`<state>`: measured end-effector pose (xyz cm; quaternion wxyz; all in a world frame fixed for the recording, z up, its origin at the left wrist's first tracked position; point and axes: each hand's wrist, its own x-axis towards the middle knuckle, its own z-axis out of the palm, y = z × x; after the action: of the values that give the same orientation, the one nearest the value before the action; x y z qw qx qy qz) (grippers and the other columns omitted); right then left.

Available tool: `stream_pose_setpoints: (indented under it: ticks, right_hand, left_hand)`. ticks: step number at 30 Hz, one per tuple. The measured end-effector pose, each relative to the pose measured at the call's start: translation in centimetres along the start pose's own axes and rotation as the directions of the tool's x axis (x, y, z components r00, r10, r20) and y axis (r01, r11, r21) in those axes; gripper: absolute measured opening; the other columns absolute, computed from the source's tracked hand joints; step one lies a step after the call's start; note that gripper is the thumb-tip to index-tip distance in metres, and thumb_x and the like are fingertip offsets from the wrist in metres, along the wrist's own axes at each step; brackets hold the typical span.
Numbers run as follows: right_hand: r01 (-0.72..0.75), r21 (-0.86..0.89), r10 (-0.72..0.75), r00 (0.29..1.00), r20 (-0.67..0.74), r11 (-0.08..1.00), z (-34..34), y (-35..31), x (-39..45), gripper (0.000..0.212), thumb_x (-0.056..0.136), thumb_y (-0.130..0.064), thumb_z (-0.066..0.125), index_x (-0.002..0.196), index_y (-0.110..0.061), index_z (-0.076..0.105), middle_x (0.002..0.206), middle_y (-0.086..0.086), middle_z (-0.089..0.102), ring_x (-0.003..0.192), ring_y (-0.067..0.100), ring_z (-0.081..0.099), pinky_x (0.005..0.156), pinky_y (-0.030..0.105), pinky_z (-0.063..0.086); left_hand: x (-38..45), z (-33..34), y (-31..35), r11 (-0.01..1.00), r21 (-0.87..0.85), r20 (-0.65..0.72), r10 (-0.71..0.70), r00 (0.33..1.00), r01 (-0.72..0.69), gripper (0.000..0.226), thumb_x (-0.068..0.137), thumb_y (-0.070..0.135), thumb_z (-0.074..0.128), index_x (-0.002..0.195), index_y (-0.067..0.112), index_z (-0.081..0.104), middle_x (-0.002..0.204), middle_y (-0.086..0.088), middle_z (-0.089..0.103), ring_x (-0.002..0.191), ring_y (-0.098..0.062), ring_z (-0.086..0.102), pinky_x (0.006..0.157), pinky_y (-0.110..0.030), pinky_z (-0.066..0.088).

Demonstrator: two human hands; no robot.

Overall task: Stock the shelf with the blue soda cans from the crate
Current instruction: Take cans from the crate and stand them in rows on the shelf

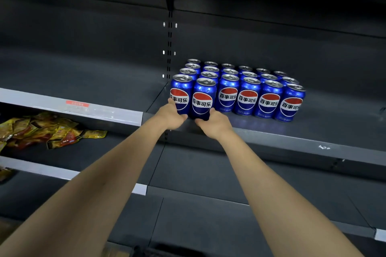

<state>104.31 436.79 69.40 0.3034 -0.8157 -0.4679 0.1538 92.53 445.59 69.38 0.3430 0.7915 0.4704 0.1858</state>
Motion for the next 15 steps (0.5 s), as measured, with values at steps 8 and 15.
stream_pose_setpoints:
  ticks: [8, 15]
  right_hand:
    - [-0.028, -0.134, 0.028, 1.0, -0.006, 0.991, 0.7, -0.1, 0.1, 0.066, 0.095, -0.031, 0.054, 0.147, -0.003, 0.025, 0.142, 0.014, 0.043, 0.13, 0.029, 0.042, 0.103, 0.034, 0.039]
    - [0.047, 0.026, -0.038, 0.96, -0.278, 0.999, 2.7, 0.2, -2.0, 0.049, 0.092, -0.018, 0.056, 0.134, 0.0, 0.039, 0.136, 0.019, 0.044, 0.127, 0.03, 0.04, 0.102, 0.03, 0.033]
  left_hand:
    - [0.0, 1.0, -0.5, 0.993, -0.121, 0.003, -0.004, 1.0, 0.004, 0.078, 0.088, 0.025, 0.06, 0.148, 0.016, 0.01, 0.14, -0.006, 0.043, 0.125, -0.023, 0.045, 0.103, -0.035, 0.04]
    - [-2.5, 3.0, -1.9, 0.99, 0.119, -0.132, 0.086, 0.988, -0.07, 0.087, 0.085, 0.043, 0.06, 0.15, 0.013, 0.011, 0.156, -0.006, 0.02, 0.143, -0.022, 0.016, 0.116, -0.044, 0.021]
